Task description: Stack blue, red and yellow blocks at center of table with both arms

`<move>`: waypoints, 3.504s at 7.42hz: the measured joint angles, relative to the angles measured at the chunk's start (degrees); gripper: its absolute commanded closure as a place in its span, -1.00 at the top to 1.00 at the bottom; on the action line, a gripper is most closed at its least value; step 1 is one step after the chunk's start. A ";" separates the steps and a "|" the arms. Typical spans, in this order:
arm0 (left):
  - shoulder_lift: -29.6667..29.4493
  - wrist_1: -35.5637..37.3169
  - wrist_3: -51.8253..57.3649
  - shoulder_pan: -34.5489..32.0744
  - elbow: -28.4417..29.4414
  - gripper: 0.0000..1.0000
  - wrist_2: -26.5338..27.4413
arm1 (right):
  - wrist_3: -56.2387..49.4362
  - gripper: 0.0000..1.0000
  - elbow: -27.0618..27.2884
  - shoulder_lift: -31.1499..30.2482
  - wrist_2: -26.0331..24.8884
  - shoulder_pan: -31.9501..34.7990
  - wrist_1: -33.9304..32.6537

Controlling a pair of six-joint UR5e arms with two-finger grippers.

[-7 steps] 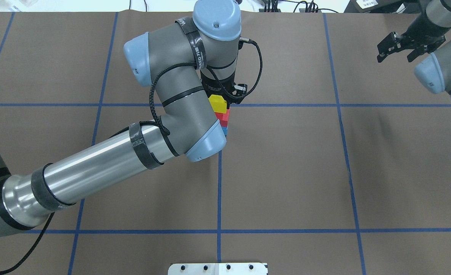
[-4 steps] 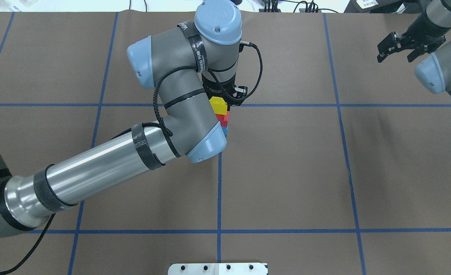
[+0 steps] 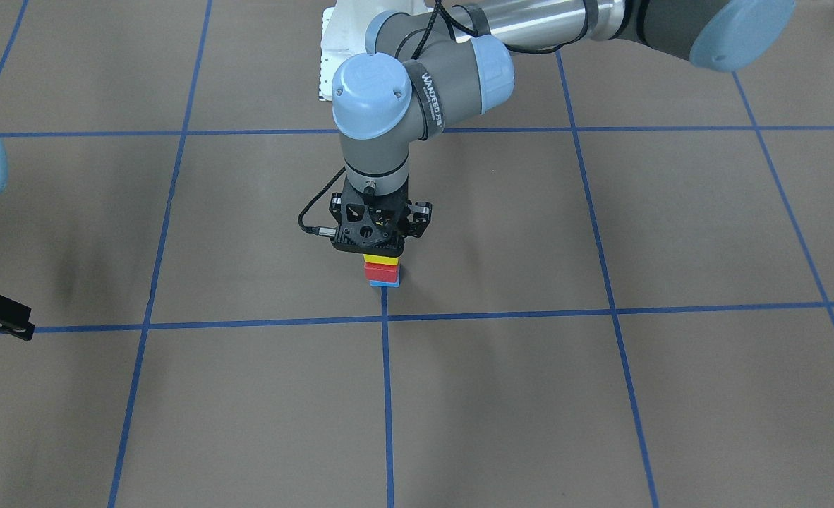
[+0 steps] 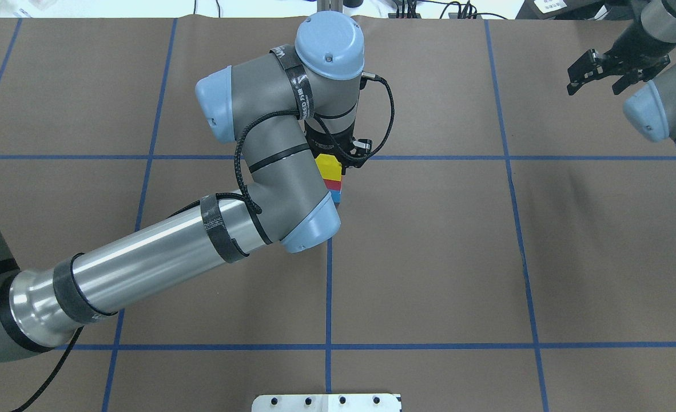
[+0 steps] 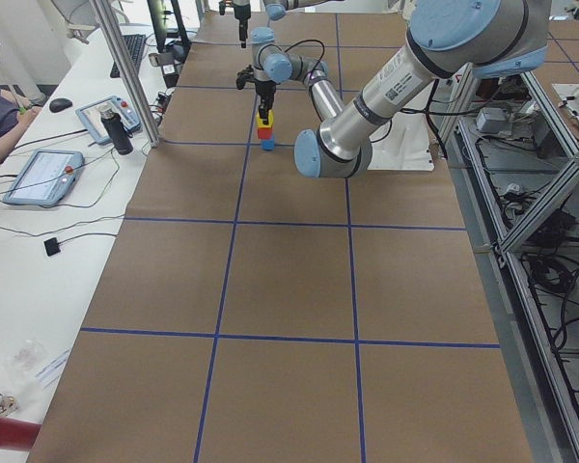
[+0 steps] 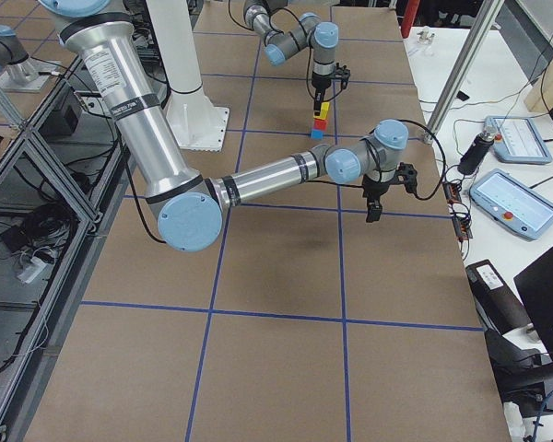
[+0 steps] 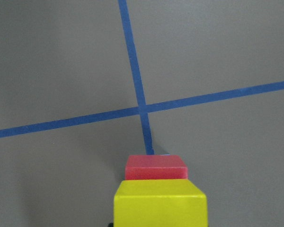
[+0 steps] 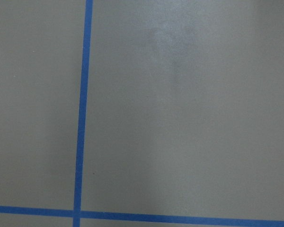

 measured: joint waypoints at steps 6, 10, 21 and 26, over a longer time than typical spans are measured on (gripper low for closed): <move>0.16 -0.44 -0.32 0.03 -0.05 -1.00 0.00 | -0.35 0.99 -0.07 -0.11 0.00 0.02 -0.04; 0.08 -0.75 -0.41 0.03 0.04 1.00 0.02 | -0.58 0.99 -0.08 -0.30 0.00 0.03 -0.04; 19.25 6.34 12.82 -17.33 -25.54 1.00 -8.09 | -0.96 0.99 0.24 -0.49 -0.90 1.39 -0.03; 45.86 5.01 48.43 -42.49 -25.76 1.00 -11.80 | -2.97 0.99 0.85 -6.19 -5.29 5.55 1.15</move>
